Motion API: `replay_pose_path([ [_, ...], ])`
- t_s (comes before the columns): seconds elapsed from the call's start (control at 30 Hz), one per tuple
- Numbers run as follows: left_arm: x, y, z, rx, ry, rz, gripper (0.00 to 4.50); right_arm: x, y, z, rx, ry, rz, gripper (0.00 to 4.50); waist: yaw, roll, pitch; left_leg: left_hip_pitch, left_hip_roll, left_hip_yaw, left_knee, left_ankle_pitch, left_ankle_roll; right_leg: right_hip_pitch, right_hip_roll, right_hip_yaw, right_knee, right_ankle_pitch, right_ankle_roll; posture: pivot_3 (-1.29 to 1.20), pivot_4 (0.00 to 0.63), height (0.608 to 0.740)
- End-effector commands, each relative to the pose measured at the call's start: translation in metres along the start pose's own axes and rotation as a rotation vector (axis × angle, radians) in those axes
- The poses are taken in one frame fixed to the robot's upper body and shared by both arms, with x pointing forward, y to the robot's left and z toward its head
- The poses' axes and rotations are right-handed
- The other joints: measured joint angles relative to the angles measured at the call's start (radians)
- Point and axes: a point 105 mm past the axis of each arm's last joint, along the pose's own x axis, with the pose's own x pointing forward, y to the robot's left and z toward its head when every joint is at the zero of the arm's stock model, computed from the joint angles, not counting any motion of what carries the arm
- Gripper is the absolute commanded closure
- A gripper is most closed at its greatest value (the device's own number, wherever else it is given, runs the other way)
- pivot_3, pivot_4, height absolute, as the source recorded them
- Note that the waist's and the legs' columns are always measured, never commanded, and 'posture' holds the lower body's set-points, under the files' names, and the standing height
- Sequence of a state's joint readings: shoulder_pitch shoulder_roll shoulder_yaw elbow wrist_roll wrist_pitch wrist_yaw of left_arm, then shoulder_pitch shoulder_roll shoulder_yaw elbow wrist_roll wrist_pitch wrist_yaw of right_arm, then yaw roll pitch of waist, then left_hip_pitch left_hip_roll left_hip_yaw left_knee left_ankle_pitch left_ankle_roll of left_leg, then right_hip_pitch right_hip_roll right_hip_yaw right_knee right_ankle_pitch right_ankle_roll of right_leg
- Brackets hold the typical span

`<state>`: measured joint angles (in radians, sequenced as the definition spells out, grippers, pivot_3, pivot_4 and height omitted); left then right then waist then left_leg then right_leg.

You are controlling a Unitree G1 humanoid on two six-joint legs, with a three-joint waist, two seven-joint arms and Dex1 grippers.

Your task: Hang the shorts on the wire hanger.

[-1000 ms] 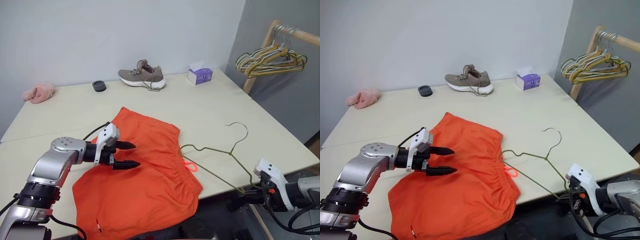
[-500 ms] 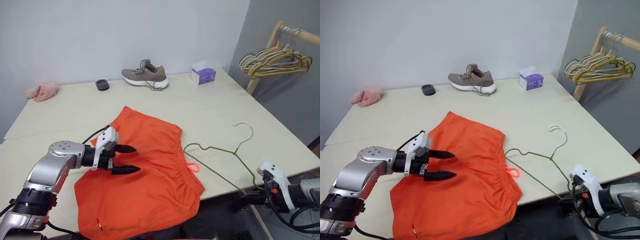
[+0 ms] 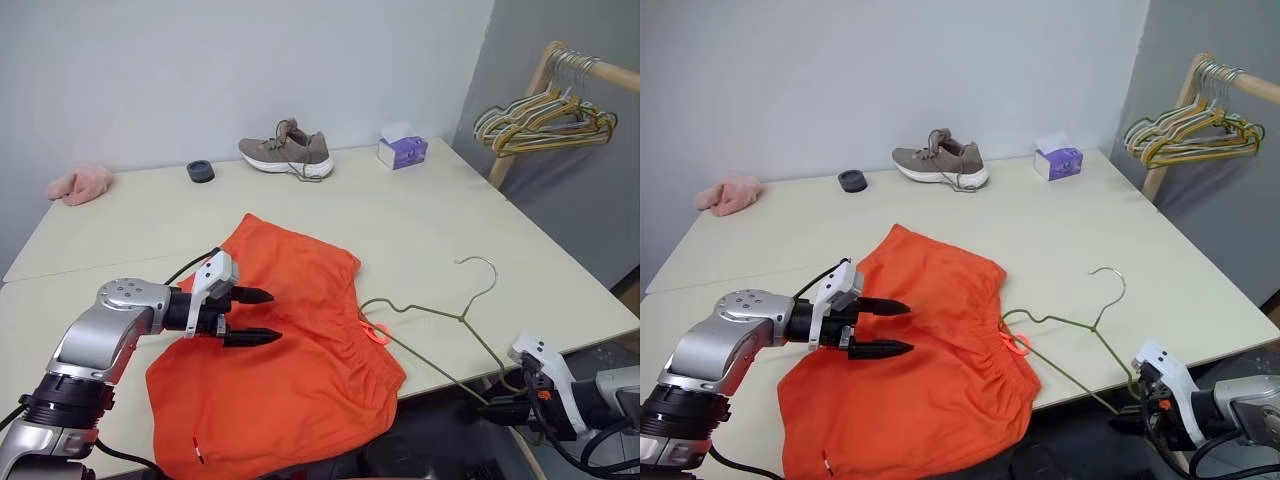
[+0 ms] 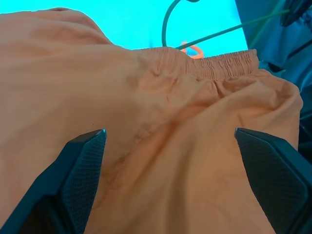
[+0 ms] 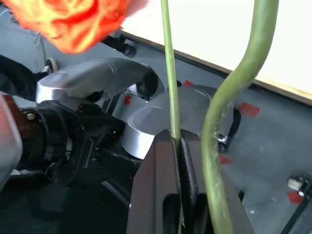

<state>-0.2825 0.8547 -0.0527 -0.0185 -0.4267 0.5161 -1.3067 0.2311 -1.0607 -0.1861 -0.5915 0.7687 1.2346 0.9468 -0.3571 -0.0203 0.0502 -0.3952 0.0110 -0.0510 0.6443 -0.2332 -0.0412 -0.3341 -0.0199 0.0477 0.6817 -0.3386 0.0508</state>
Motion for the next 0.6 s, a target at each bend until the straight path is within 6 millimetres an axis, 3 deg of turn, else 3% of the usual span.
replay_pose_path([
  [0.03,-0.006,0.008,0.01,0.037,-0.019,0.046,0.04,0.003,0.015,0.005,-0.063,0.019,0.068,4.5,0.0,0.0,0.0,0.0,0.0,0.0,0.0,0.0,0.0,0.0,0.0,0.0,0.0,0.0,0.0,-0.37,0.0,0.74],
  [0.3,-0.011,0.011,0.006,0.031,-0.022,0.083,0.04,0.015,0.019,0.007,-0.056,0.027,0.101,4.5,0.0,-0.001,0.0,0.0,0.0,0.0,0.0,0.0,0.0,0.0,0.0,0.0,0.0,0.0,0.0,-0.36,0.0,0.74],
  [0.6,-0.017,0.016,0.004,0.034,-0.022,0.123,0.04,0.021,0.0,0.003,0.082,0.055,0.034,4.5,0.016,-0.001,-0.001,0.0,0.0,0.0,0.0,0.0,0.0,0.0,0.0,0.001,0.0,0.0,0.0,-0.35,0.0,0.74],
])
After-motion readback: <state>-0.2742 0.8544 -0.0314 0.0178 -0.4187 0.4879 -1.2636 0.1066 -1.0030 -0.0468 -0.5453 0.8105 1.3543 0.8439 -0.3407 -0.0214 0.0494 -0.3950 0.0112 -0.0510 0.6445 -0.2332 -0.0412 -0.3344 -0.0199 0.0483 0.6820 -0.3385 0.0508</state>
